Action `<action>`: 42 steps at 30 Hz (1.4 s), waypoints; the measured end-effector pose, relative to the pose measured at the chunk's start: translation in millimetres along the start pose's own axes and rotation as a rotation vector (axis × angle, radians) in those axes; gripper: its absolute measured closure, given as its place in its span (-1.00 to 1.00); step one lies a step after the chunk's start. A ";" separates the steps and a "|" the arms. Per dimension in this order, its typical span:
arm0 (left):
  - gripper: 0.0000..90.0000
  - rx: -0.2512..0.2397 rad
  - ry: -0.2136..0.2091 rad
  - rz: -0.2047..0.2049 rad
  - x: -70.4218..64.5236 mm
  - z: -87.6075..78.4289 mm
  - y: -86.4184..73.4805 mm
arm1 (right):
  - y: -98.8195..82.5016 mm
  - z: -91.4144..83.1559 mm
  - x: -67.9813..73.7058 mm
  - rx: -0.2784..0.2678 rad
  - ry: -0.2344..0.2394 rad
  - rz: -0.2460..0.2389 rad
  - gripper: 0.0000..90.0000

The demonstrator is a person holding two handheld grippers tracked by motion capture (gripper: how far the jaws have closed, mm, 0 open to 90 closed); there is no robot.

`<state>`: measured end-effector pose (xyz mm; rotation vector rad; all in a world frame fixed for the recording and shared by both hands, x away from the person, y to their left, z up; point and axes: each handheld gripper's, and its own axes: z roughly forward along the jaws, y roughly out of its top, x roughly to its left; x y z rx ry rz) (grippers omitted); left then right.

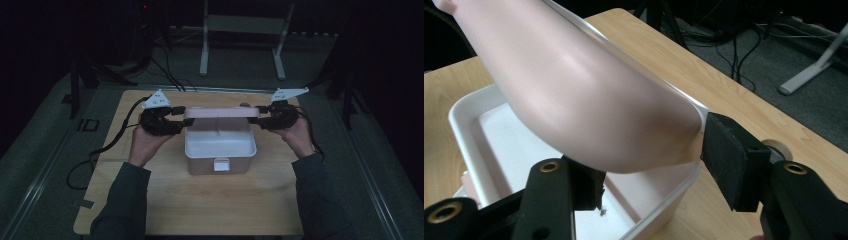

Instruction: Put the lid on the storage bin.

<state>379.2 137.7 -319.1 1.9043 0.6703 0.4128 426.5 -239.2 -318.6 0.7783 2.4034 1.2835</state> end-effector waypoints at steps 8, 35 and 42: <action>-0.03 0.018 -0.001 0.017 -7.2 -3.0 -5.1 | -6.7 -1.5 1.0 0.003 0.009 0.012 0.00; -0.04 0.022 -0.045 -0.059 -11.8 -6.6 -38.7 | -39.4 -14.1 5.1 0.027 0.037 0.048 -0.01; -0.05 0.040 -0.051 -0.056 -16.5 -7.5 -46.0 | -46.1 -14.1 7.1 0.037 0.041 0.048 -0.01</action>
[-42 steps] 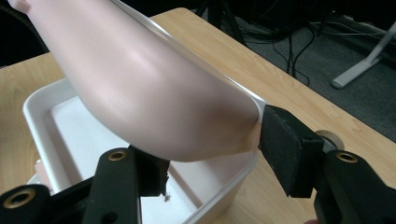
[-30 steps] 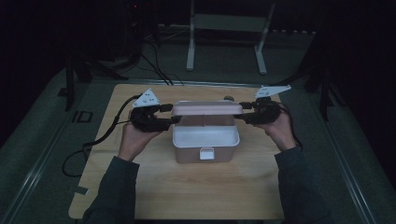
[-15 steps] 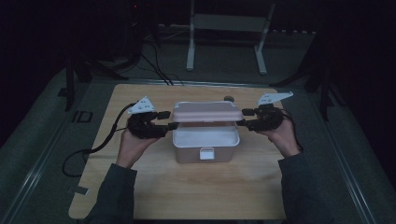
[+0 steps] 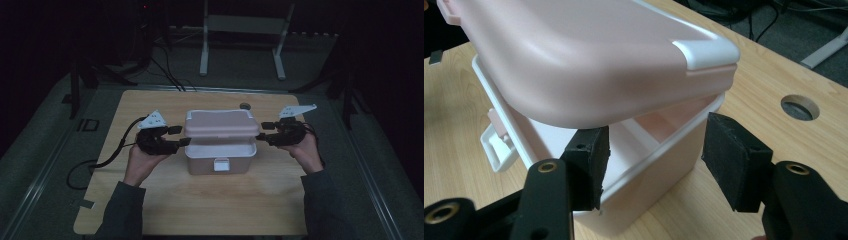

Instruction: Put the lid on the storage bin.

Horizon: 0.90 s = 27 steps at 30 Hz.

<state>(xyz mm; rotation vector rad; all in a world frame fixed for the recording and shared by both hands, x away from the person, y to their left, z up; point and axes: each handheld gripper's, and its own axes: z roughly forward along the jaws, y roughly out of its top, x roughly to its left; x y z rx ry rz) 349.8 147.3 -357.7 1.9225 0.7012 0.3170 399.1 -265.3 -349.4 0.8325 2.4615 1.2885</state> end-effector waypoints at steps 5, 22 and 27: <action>-0.05 -0.003 -0.010 -0.015 -0.4 -1.1 -7.5 | -4.4 -1.0 1.0 0.006 0.002 0.004 -0.01; -0.07 -0.019 0.026 -0.067 2.6 -20.3 -29.3 | -29.9 -16.2 0.7 0.039 -0.026 0.013 -0.04; -0.07 -0.011 0.052 -0.062 4.1 -23.4 -33.3 | -33.8 -20.3 -0.7 0.024 -0.035 0.029 -0.05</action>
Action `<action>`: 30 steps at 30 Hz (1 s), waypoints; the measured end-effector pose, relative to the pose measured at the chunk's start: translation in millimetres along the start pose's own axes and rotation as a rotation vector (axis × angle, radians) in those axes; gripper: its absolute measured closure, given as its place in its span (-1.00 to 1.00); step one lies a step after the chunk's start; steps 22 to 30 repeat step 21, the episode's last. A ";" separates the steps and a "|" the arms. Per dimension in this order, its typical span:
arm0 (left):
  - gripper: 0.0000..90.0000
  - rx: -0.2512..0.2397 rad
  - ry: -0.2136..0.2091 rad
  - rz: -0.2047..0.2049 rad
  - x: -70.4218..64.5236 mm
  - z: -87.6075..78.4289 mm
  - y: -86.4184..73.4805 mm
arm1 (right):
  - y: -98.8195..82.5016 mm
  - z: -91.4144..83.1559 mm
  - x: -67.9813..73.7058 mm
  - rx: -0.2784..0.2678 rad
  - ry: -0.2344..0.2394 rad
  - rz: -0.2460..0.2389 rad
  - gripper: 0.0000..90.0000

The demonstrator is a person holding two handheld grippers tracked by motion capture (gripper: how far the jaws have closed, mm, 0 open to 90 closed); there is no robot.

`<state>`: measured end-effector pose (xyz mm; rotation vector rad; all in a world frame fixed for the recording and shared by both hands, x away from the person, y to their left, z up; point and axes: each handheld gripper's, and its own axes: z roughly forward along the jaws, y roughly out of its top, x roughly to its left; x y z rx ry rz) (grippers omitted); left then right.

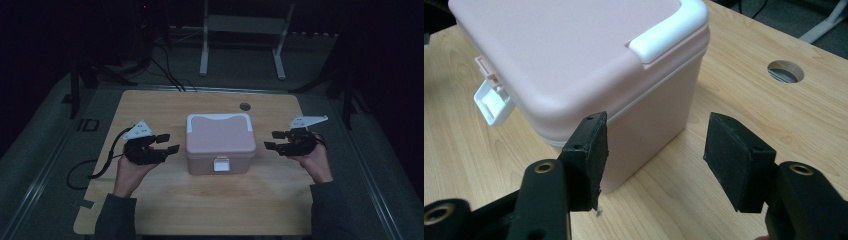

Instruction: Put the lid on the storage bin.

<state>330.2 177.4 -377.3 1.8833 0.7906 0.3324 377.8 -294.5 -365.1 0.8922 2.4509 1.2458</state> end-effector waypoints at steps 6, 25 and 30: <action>-0.07 0.018 0.049 0.013 2.8 5.7 -11.8 | -7.3 2.8 0.1 0.005 -0.032 0.006 -0.06; -0.17 0.130 0.102 -0.006 7.1 30.6 -62.0 | -39.6 23.9 -0.5 0.076 -0.098 0.030 -0.09; -0.17 0.130 0.102 -0.006 7.1 30.6 -62.0 | -39.6 23.9 -0.5 0.076 -0.098 0.030 -0.09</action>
